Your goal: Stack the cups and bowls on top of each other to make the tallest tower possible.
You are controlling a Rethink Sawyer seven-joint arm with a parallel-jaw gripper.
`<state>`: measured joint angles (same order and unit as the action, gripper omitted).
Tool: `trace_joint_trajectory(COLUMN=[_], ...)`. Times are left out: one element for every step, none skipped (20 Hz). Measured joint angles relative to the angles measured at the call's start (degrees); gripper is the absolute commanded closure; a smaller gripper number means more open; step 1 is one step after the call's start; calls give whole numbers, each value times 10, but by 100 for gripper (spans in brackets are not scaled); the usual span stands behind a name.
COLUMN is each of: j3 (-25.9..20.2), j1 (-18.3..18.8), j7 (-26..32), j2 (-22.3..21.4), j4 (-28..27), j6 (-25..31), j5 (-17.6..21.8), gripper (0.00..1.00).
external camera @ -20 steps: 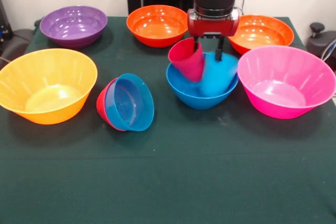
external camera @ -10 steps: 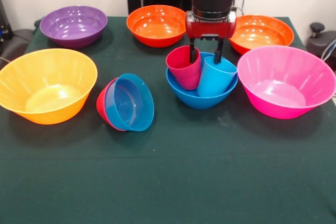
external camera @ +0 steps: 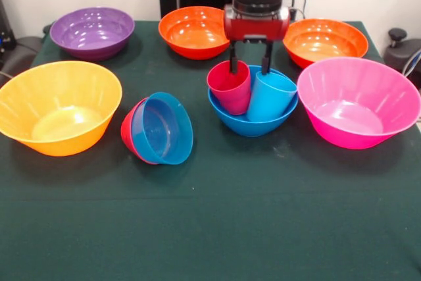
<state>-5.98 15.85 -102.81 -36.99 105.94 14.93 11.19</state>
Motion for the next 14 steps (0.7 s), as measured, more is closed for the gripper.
trace_joint_trajectory(j3=[-1,-1,-1,-1,-2,-3,-3,-3,-4,-4,-5,-5,-5,-5], j1=[2,3,3,3,3,3,3,3,3,3,3,3,3,3], j7=[0,0,0,0,0,0,0,0,0,0,0,0,0,0], j2=[-19,-32,-40,-53,-73,-83,-89,-100,-112,-117,-125,-132,-139,-143], j4=[3,4,4,4,4,4,4,3,1,-1,-4,-8,-12,-16], j6=[15,27,35,49,74,88,98,114,135,144,160,176,190,200], j5=[-4,-8,-10,-16,-27,-32,-36,-44,-52,-56,-61,-67,-72,-76], gripper=[0,0,0,0,0,0,0,0,0,0,0,0,0,0])
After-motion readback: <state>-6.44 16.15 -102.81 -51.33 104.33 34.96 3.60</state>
